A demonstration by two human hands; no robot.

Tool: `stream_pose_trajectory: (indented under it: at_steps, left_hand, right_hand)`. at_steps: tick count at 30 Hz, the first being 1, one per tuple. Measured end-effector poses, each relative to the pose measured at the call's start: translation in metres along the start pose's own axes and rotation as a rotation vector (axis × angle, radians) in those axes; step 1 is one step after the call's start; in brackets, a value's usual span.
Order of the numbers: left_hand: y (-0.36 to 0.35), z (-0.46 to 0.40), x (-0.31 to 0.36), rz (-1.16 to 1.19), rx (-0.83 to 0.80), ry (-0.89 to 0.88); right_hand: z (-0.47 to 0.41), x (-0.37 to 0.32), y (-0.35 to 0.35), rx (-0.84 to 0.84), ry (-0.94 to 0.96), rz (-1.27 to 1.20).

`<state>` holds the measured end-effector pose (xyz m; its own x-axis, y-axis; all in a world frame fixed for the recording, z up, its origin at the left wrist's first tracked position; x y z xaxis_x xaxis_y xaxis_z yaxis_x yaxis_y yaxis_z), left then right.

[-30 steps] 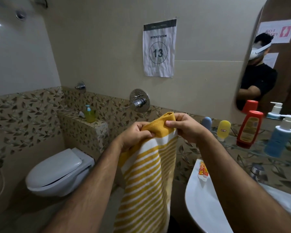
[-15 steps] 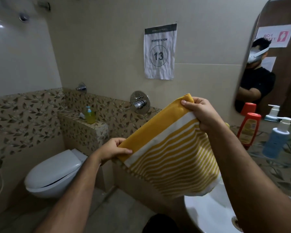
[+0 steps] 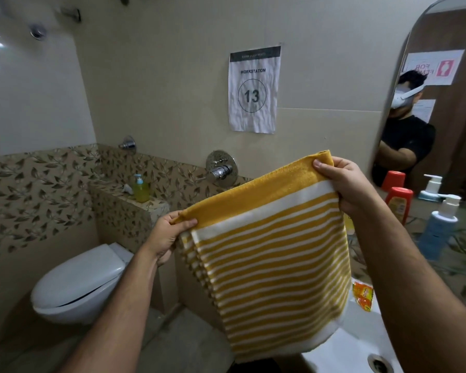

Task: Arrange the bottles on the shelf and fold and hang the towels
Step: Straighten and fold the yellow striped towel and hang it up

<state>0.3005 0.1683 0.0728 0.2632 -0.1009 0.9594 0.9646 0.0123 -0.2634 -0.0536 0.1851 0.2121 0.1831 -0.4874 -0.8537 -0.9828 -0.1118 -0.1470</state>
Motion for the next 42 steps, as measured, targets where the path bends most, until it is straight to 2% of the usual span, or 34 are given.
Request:
stream_pose_trajectory:
  at_steps: [5, 8, 13, 17, 19, 21, 27, 31, 33, 37, 40, 42]
  left_hand:
    - [-0.008, 0.001, 0.015, 0.104, 0.129, -0.047]
    - [-0.017, 0.001, 0.023, 0.088, 0.205, -0.030]
    - [-0.045, -0.006, 0.036, -0.093, 0.456, -0.132]
    - [-0.059, -0.009, 0.047, -0.204, 0.555, -0.145]
    - [-0.049, -0.010, 0.055, -0.183, 0.593, -0.120]
    - [-0.041, -0.013, 0.058, -0.156, 0.590, -0.099]
    - [-0.074, -0.017, 0.042, -0.089, 0.465, -0.069]
    - [-0.061, -0.017, 0.050, -0.183, 0.414, -0.039]
    - [-0.040, -0.013, 0.059, -0.270, 0.348, -0.018]
    - [-0.005, 0.002, 0.074, -0.402, 0.168, -0.065]
    - [0.000, 0.010, 0.076, -0.459, 0.047, -0.094]
    - [-0.001, 0.013, 0.074, -0.426, -0.032, -0.090]
  right_hand:
    - [0.000, 0.009, 0.008, 0.075, 0.017, 0.148]
    - [-0.003, 0.016, 0.012, 0.143, 0.074, 0.404]
    - [-0.011, 0.026, -0.008, 0.260, 0.206, 0.884]
    - [-0.011, 0.028, -0.023, 0.267, 0.239, 0.987]
    - [-0.013, 0.026, -0.016, 0.315, 0.243, 1.009]
    - [-0.015, 0.025, -0.009, 0.329, 0.235, 0.978]
    - [-0.020, 0.040, -0.038, 0.205, 0.187, 0.797]
    - [-0.025, 0.046, -0.026, 0.163, 0.124, 0.663]
    - [-0.024, 0.046, -0.008, 0.068, 0.061, 0.505]
    - [-0.013, 0.033, 0.018, -0.184, -0.052, 0.001]
    - [-0.005, 0.024, 0.019, -0.345, -0.066, -0.168]
    - [0.001, 0.021, 0.014, -0.397, -0.084, -0.289]
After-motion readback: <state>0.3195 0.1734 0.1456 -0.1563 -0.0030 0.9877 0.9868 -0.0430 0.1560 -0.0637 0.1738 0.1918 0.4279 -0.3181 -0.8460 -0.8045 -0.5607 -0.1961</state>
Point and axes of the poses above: each hand's wrist, its own z-axis away from the middle knuckle, its own y-axis out of the back of the hand, x = y × z, the point moved 3 cm from there along -z, towards the middle knuckle, and after that the axes turned 12 degrees about y, right-handed, at the moved point
